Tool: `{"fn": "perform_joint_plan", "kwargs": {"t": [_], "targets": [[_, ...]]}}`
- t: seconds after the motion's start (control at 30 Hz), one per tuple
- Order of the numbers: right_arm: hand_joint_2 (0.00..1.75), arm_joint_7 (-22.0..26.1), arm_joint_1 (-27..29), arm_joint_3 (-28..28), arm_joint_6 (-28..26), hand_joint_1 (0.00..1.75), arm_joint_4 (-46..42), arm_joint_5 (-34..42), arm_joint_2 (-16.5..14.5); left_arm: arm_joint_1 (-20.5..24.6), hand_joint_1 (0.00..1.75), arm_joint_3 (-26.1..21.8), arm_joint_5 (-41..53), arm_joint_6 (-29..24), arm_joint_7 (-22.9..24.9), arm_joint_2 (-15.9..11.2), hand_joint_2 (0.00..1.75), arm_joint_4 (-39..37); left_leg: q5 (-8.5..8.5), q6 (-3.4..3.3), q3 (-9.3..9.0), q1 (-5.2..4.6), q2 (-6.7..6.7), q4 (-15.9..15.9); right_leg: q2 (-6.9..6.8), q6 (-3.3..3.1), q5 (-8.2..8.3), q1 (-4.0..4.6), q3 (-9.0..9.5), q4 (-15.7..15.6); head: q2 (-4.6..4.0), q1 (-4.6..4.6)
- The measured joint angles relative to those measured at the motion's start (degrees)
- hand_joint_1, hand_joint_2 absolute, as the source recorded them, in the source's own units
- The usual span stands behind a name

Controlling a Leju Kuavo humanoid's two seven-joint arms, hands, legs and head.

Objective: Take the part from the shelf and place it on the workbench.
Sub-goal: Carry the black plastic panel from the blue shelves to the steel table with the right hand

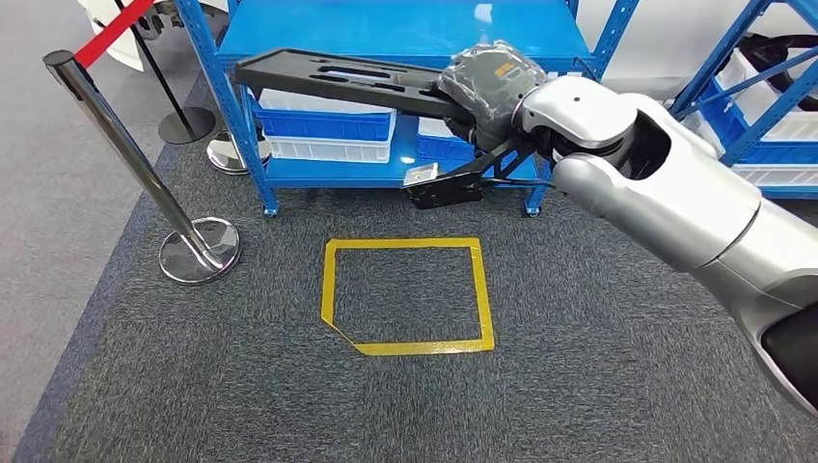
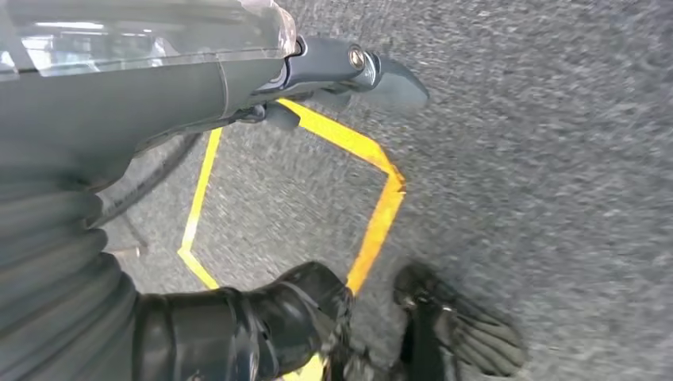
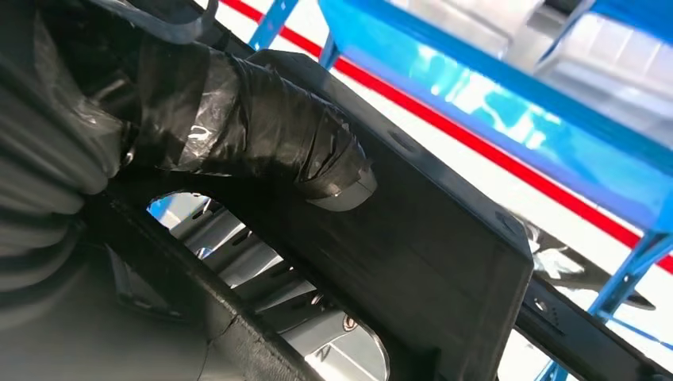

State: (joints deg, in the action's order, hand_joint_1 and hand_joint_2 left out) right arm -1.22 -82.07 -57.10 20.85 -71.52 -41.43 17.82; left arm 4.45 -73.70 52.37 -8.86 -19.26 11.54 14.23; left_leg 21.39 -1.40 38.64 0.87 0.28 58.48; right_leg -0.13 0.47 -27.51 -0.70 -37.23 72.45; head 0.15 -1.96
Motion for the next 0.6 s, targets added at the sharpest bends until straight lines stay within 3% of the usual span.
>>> {"fn": "perform_joint_plan", "kwargs": {"t": [0.07,0.1,0.13,0.2,0.23,0.27,0.33,0.37,0.4,0.43,0.5,0.53,0.6], "targets": [[1.75,-0.04,-0.03,0.01,-0.14,1.75,-0.26,-0.02,0.06,0.06,0.00,0.00,0.08,0.02,0.01,0.22,1.75,-0.02,-1.28,0.44,1.00,-0.12,0.01,0.07,-0.03,-0.91,-1.97,0.55,7.14,-9.24,0.01,-0.01],[1.75,-0.05,-0.07,0.01,-0.29,1.75,-0.39,-0.04,0.06,0.07,0.00,0.00,0.14,0.02,0.03,0.32,1.75,-0.03,-1.97,0.71,1.19,-0.11,0.05,-0.09,-0.04,-1.25,-3.21,0.81,9.27,-12.47,0.01,-0.01],[1.75,-0.06,-0.07,0.01,-0.43,1.75,-0.48,-0.07,0.07,0.03,0.00,0.00,0.25,0.00,0.10,0.37,1.75,-0.03,-2.71,1.06,1.29,-0.12,0.08,-0.39,-0.09,-1.41,-3.69,0.97,10.09,-14.28,0.01,-0.01],[1.75,-0.10,0.11,-0.01,-0.58,1.75,-0.46,-0.16,0.06,-0.04,0.00,0.02,0.66,-0.13,0.39,0.33,1.75,-0.03,-3.00,1.71,1.82,-0.12,-0.11,-0.63,-0.35,-1.96,-2.36,0.68,9.30,-14.92,-0.01,-0.02],[1.75,-0.13,0.20,-0.02,-0.59,1.75,-0.44,-0.20,-0.01,-0.06,0.00,0.03,0.88,-0.20,0.54,0.30,1.75,-0.03,-1.51,1.93,2.40,-0.16,-0.27,0.24,-0.56,-2.39,-1.55,0.49,8.66,-15.16,-0.01,-0.03],[1.75,-0.15,0.27,-0.03,-0.60,1.75,-0.40,-0.26,-0.07,-0.06,0.00,0.03,1.04,-0.20,0.58,0.27,1.75,-0.03,1.29,2.11,3.15,-0.17,-0.42,2.32,-0.71,-2.79,-0.66,0.30,7.81,-15.34,-0.01,-0.04],[1.75,-0.15,0.31,-0.05,-0.61,1.75,-0.27,-0.40,-0.22,-0.14,0.00,0.04,1.04,0.08,0.15,0.25,1.75,-0.03,7.62,2.41,4.63,-0.07,-0.45,9.53,-0.75,-3.22,0.96,0.37,5.73,-15.22,-0.01,-0.05],[1.75,-0.15,0.35,-0.10,-0.61,1.75,-0.18,-0.51,-0.25,-0.16,0.00,0.04,0.98,0.32,-0.26,0.25,1.75,-0.03,9.08,2.61,5.07,-0.03,-0.45,13.45,-0.70,-3.20,1.79,0.39,4.63,-15.10,-0.01,-0.05],[1.75,-0.14,0.42,-0.19,-0.61,1.75,-0.09,-0.63,-0.27,-0.17,0.00,0.04,0.91,0.54,-0.66,0.24,1.75,-0.03,8.77,2.79,5.11,0.01,-0.45,16.43,-0.68,-3.13,2.58,0.40,3.55,-14.96,-0.01,-0.05],[1.75,-0.09,0.51,-0.28,-0.61,1.75,-0.04,-0.74,-0.27,-0.11,0.00,0.04,0.87,0.69,-0.92,0.21,1.75,-0.03,7.09,2.90,4.42,0.08,-0.45,17.81,-0.68,-2.99,3.30,0.39,2.42,-14.72,-0.02,-0.04],[1.75,0.00,0.66,-0.44,-0.61,1.75,-0.01,-0.90,-0.32,0.10,0.00,0.04,0.86,0.75,-0.89,0.14,1.75,-0.03,4.17,2.95,0.02,0.26,-0.44,14.58,-0.74,-2.57,4.43,0.37,0.35,-13.95,-0.01,-0.06],[1.75,0.04,0.65,-0.46,-0.61,1.75,0.01,-0.98,-0.35,0.16,0.00,0.04,0.86,0.66,-0.61,0.10,1.75,-0.03,4.62,2.88,-3.63,0.26,-0.45,10.18,-0.77,-2.34,4.80,0.43,-0.49,-13.39,-0.01,-0.06],[1.75,0.04,0.51,-0.46,-0.60,1.75,0.07,-1.12,-0.43,0.22,0.00,0.04,0.85,0.42,0.06,0.06,1.75,-0.03,7.73,2.49,-9.33,0.11,-0.54,2.15,-0.89,-1.84,5.61,0.54,-1.55,-12.60,-0.01,-0.04]]}}
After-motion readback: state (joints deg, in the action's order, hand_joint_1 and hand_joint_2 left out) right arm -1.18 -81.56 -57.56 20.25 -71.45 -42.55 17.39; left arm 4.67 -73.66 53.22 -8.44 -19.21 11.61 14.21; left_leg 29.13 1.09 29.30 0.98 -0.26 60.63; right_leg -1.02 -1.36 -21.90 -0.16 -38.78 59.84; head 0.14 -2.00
